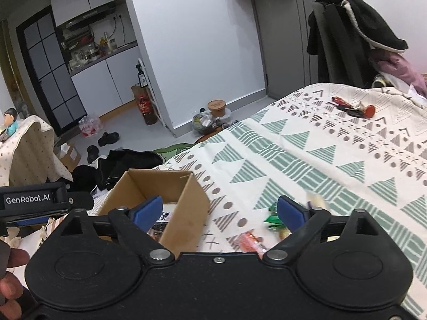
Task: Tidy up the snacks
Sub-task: 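Move both open tools back from the box to the remaining snacks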
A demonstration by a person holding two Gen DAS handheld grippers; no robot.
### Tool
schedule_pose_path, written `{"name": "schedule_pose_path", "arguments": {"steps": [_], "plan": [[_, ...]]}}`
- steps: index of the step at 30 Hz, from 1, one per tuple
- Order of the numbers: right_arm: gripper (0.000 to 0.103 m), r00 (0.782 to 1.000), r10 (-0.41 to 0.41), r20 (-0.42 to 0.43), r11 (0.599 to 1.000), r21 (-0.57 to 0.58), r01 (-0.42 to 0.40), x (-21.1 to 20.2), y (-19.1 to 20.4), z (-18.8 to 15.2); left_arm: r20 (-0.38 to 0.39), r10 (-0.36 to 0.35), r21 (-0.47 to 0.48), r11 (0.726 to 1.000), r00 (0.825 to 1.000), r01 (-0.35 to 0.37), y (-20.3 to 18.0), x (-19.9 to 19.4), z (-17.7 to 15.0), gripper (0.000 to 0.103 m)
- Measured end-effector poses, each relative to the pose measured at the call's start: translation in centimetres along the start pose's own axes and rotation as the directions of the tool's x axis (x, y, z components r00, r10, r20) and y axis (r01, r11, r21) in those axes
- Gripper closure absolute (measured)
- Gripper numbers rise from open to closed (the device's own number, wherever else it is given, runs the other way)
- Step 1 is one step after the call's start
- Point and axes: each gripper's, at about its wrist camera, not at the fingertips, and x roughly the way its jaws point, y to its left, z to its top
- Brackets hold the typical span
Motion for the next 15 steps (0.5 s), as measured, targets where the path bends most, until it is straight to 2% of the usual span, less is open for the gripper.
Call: {"name": "schedule_pose_path", "arguments": {"steps": [5,11,15], "plan": [[0.000,1.000,-0.027,0.014,1.000,0.010,0.027,-1.9,-1.9,-0.2,0.020,-0.015,0.017,1.000,1.000,0.015,-1.9,-1.1,-0.6,0.006],[0.000,0.997,-0.072,0.030,0.997,0.037,0.071,-3.8,-4.6,-0.6,0.021,-0.051,0.048,0.998,0.998,0.050,-3.9,-2.1,-1.6,0.006],[0.000,0.995,-0.091,0.033,0.995,0.035,0.089,-5.1,-6.3,-2.0,0.021,-0.066,0.064,0.996,0.998,0.065,-5.1,-2.8,-2.3,0.006]]}}
